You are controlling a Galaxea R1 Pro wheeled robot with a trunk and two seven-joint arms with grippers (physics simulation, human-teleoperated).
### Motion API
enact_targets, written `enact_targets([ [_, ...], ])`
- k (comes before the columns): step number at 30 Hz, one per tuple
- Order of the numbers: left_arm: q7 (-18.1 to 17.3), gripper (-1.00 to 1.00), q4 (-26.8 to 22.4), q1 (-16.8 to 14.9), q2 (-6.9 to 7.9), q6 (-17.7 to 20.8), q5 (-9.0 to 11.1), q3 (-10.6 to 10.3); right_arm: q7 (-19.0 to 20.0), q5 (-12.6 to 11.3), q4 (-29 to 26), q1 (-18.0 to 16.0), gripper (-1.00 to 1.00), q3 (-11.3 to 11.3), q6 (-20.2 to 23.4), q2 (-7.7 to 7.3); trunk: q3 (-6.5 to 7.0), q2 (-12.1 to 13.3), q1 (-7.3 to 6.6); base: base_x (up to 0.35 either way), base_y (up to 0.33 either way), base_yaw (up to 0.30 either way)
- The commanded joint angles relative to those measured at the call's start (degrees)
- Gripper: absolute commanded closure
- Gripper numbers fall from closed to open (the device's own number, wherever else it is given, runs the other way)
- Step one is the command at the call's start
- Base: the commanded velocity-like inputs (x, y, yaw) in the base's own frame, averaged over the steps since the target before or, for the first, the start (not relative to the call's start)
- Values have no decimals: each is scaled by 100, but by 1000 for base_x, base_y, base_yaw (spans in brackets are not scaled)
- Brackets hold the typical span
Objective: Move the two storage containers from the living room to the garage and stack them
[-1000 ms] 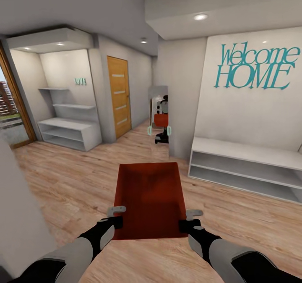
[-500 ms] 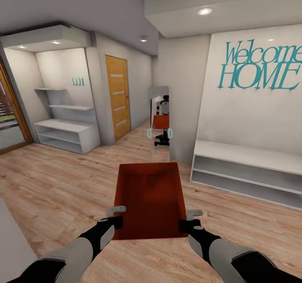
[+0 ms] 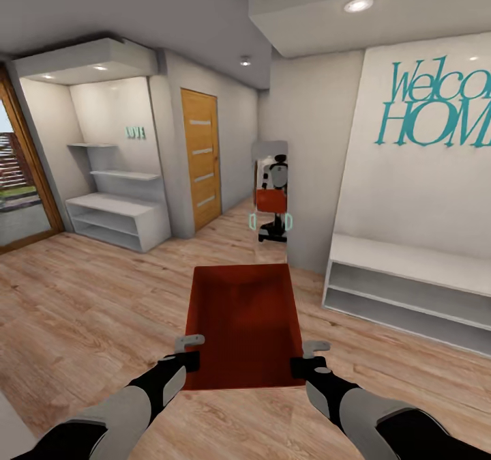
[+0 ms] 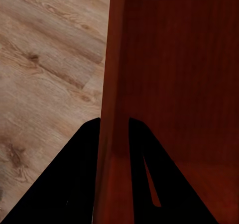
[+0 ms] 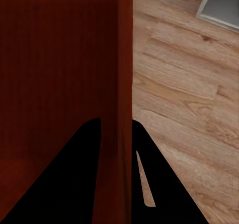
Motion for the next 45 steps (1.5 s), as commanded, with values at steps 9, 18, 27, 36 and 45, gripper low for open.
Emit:
enact_targets([
  [9,239,100,-28,-2,181,-172,-66,167,28,-16,12,0,100,-159,-13,3,-2,-4,5,324,0,265],
  [18,239,100,-28,-2,178,-172,-66,167,27,-16,12,0,100,-161,-15,-5,-2,-4,5,324,0,174],
  [27,239,100,-37,-2,181,-172,-66,167,26,-16,12,0,100,-166,-7,-13,-2,-4,5,324,0,2],
  [36,239,100,-37,-2,183,-172,-66,167,27,-16,12,0,100,-159,-13,-6,-2,-4,5,324,0,0],
  [45,239,100,-37,-2,176,-172,-66,167,27,-16,12,0,100,-159,-13,-6,-2,-4,5,324,0,0],
])
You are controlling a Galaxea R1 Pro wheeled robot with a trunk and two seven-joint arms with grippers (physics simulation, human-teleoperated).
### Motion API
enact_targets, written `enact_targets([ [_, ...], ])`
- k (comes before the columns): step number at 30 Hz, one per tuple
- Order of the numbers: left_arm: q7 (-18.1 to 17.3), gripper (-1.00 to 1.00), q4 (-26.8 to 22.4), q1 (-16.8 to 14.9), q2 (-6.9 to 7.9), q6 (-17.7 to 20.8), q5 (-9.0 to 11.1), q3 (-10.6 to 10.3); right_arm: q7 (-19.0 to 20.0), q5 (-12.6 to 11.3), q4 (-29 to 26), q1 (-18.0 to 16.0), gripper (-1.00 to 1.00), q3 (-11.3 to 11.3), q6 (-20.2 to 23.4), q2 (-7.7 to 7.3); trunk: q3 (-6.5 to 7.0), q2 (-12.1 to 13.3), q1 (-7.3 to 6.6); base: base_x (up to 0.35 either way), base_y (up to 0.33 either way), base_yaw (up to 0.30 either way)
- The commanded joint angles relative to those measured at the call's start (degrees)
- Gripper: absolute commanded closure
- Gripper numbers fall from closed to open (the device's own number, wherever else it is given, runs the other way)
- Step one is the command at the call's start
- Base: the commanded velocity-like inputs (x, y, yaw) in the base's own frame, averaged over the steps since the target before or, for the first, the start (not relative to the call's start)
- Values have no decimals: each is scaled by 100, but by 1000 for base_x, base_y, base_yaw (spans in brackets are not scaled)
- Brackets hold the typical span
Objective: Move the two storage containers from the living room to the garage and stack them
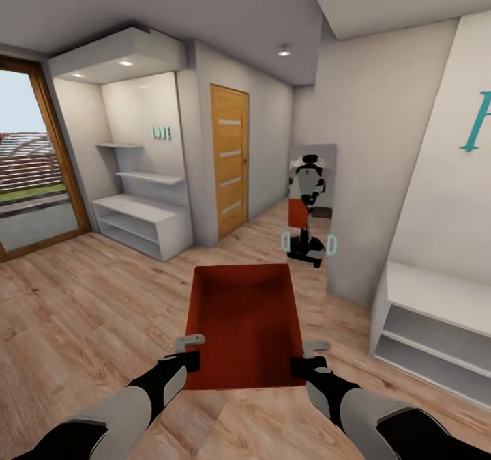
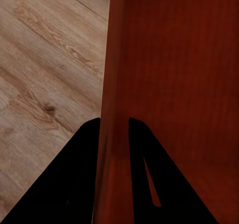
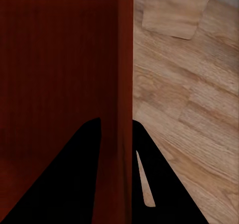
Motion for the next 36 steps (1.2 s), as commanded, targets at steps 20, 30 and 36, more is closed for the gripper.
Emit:
enact_targets([
  [20,224,100,-27,-2,193,-181,-67,172,11,-28,14,0,100,-146,-9,14,-2,-4,5,324,0,10],
  [30,224,100,-14,-2,214,-181,-67,172,11,-24,14,0,100,-145,-6,14,-2,-4,5,324,0,253],
  [36,224,100,-17,-2,234,-181,-62,172,11,-24,14,0,100,-145,-6,14,-2,-4,5,324,0,266],
])
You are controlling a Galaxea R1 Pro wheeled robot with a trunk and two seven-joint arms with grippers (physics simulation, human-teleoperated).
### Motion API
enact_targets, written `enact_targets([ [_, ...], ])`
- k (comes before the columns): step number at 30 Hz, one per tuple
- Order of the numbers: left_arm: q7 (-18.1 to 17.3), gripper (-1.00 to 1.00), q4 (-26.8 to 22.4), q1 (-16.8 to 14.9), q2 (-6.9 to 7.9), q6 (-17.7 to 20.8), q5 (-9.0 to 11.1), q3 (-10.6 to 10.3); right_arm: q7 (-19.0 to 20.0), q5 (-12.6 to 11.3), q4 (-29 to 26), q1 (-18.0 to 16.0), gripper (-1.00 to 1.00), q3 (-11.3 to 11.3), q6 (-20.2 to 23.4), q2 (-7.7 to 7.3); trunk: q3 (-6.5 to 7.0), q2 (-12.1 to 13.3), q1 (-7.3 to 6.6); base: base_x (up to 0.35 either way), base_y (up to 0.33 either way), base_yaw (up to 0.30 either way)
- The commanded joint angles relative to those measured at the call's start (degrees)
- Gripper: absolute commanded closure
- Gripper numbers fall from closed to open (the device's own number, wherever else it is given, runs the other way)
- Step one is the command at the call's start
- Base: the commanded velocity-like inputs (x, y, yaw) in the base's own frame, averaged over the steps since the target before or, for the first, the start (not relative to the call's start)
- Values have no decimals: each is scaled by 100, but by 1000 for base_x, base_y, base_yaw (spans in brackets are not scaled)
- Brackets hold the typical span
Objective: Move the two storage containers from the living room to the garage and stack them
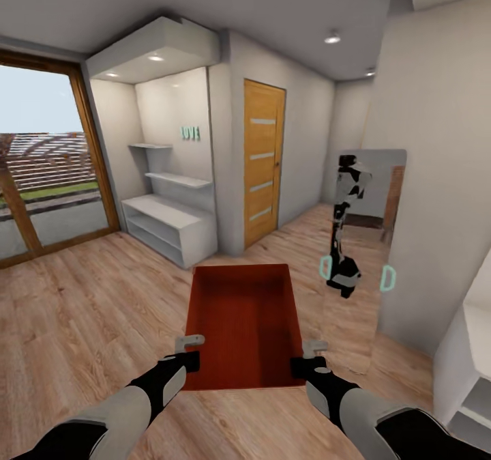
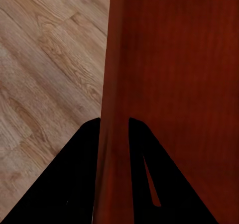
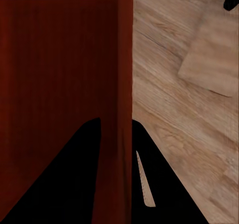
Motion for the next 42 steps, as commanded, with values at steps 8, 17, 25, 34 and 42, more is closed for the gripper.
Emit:
enact_targets([
  [8,237,100,-32,-2,227,-176,-63,169,31,-16,12,0,100,-160,-13,14,-2,-4,5,324,0,267],
  [17,237,100,-40,-2,227,-176,-55,169,37,-24,12,0,100,-160,-13,21,-2,-4,5,324,0,122],
  [25,237,100,-41,-2,227,-176,-54,169,35,-25,12,0,100,-160,0,25,-2,-4,5,324,0,3],
  [34,237,100,-41,-2,219,-175,-54,169,35,-25,12,0,100,-160,-14,22,-2,-4,5,324,0,0],
  [42,237,100,-41,-2,218,-169,-54,169,32,-19,12,0,100,-160,-17,29,-2,-4,5,324,0,0],
])
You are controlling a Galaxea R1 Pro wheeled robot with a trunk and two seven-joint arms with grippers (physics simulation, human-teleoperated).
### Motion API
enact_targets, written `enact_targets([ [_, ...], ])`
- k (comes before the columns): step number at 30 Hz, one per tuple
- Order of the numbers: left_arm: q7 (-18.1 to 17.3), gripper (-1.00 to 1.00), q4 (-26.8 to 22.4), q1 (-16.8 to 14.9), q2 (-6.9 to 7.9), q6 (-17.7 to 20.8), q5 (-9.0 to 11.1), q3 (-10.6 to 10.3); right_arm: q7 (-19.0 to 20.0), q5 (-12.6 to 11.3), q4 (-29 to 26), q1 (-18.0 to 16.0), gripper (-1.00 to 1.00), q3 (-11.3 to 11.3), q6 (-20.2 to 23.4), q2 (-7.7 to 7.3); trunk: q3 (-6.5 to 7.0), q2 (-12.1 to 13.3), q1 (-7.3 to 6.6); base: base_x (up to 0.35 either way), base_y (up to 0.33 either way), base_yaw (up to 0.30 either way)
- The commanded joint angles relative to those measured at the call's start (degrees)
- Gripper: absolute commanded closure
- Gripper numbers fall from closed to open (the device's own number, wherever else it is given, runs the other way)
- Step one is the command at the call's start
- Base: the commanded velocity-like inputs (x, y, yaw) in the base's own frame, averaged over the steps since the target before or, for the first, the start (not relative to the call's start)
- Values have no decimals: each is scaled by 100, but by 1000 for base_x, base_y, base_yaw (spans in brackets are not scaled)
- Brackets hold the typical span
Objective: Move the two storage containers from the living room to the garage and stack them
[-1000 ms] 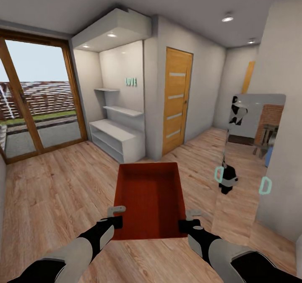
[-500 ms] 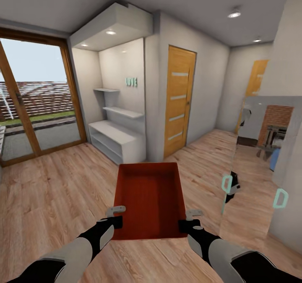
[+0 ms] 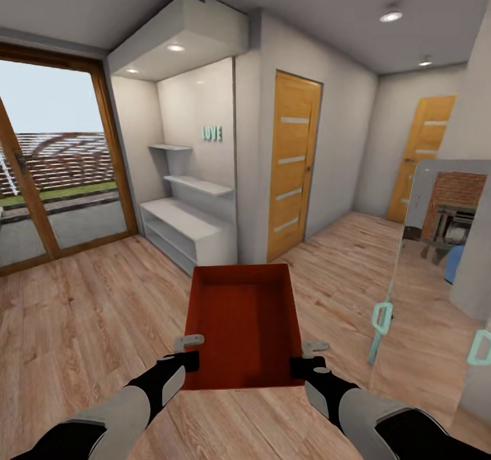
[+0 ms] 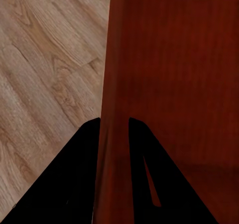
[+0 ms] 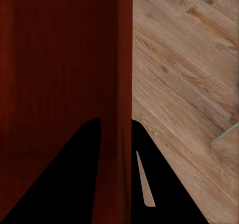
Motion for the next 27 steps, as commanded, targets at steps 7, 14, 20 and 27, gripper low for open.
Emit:
enact_targets([
  [7,271,100,-34,-2,193,-179,-66,183,77,-26,14,0,100,-161,-18,-2,-2,-4,5,324,0,0],
  [14,271,100,-37,-2,193,-181,-66,183,77,-25,14,0,100,-164,-17,-3,-2,-4,5,324,0,0],
  [20,271,100,-37,-2,196,-180,-66,183,77,-19,14,0,100,-162,-9,-3,-2,-4,5,324,0,-21],
  [27,271,100,-30,-2,194,-183,-67,183,79,-17,14,0,100,-156,-1,5,-2,-4,5,324,0,-211],
])
